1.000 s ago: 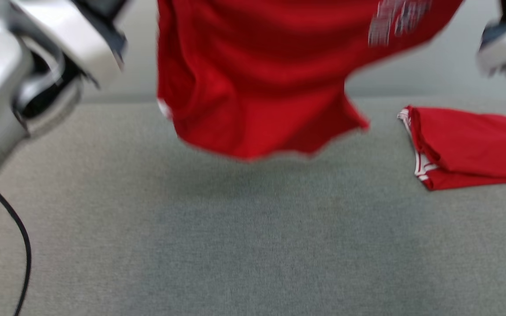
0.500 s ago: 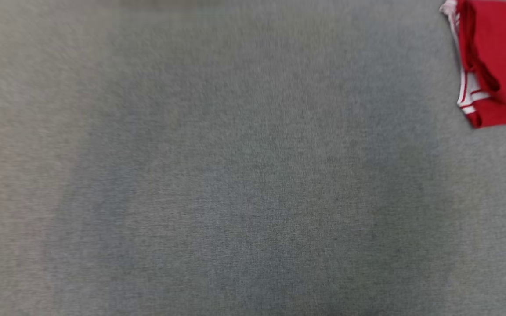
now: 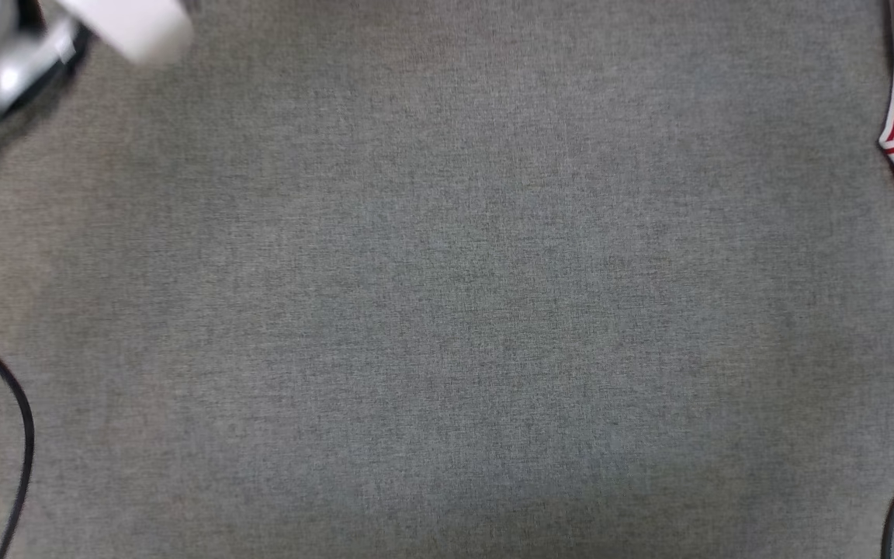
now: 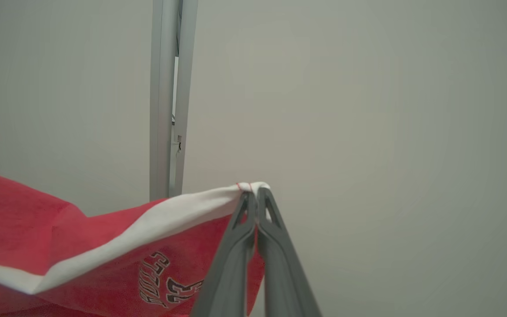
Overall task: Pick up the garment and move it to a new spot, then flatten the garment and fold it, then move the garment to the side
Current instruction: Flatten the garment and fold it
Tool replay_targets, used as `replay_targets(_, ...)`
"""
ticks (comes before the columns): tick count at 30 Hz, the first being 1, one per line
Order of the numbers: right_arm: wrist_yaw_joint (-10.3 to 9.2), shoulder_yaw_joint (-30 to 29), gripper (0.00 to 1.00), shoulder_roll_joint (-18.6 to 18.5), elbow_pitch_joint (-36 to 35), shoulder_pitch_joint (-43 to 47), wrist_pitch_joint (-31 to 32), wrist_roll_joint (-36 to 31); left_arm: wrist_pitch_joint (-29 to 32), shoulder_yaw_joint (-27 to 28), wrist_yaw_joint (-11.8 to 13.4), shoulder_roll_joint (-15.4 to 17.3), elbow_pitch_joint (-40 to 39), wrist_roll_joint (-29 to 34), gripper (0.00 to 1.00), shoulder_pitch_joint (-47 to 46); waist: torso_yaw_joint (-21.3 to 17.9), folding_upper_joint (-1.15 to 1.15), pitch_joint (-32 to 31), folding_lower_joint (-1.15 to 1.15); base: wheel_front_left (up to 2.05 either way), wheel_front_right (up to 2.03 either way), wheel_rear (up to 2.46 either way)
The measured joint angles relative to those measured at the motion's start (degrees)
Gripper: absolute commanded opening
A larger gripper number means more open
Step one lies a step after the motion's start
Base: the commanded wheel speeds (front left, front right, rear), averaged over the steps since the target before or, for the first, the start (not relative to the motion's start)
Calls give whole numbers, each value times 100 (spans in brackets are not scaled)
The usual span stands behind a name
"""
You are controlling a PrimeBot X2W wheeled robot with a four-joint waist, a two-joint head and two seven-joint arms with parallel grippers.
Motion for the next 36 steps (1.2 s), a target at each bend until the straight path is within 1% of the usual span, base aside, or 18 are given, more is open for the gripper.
replay_targets(4, 0, 267, 0, -437, -322, 1022, 0, 416, 1, -413, 0, 252, -423, -168, 0, 805, 41, 0, -211, 0, 0, 0, 0)
replay_targets(8, 0, 283, 0, -859, -687, 2177, 0, 838, 0, -761, 0, 512, -906, -313, 0, 1639, 67, 0, -524, 0, 0, 0, 0)
replay_targets(11, 0, 185, 0, -1027, -1004, 3108, 0, 1082, 0, -983, 0, 616, -1128, -417, 0, 2319, 78, 0, -817, 0, 0, 0, 0)
replay_targets(14, 0, 130, 0, -1118, -1357, 3957, 0, 1115, 0, -1079, 0, 673, -1196, -401, 0, 2882, 81, 0, -1126, 0, 0, 0, 0)
replay_targets(16, 0, 10, 0, -1103, -1574, 4448, 0, 1107, 0, -1118, 0, 643, -1181, -372, 0, 3266, 77, 0, -1334, 0, 0, 0, 0)
replay_targets(18, 0, -110, 0, -1043, -1703, 4931, 0, 1120, 0, -1085, 0, 538, -1138, -372, 0, 3628, 73, 0, -1541, 0, 0, 0, 0)
replay_targets(23, 0, -133, 0, -1012, -1862, 5955, 0, 1050, 0, -1104, 0, 333, -914, -264, 0, 4470, 69, 0, -2088, 0, 0, 0, 0)
replay_targets(26, 0, -192, 0, -1046, -1950, 6457, 0, 1029, 0, -1072, 0, 270, -832, -260, 0, 4927, 68, 0, -2409, 0, 0, 0, 0)
replay_targets(30, 1, -238, 0, -1148, -2098, 7064, 0, 1051, 0, -790, 8, 193, -804, -299, 0, 5529, 71, 0, -2767, 0, 0, 0, 0)
replay_targets(36, 7, -305, 0, -1265, -2413, 7973, 1, 1333, 0, -344, 15, 87, -862, -230, 0, 6335, 119, 0, -3195, 0, 0, 0, 0)
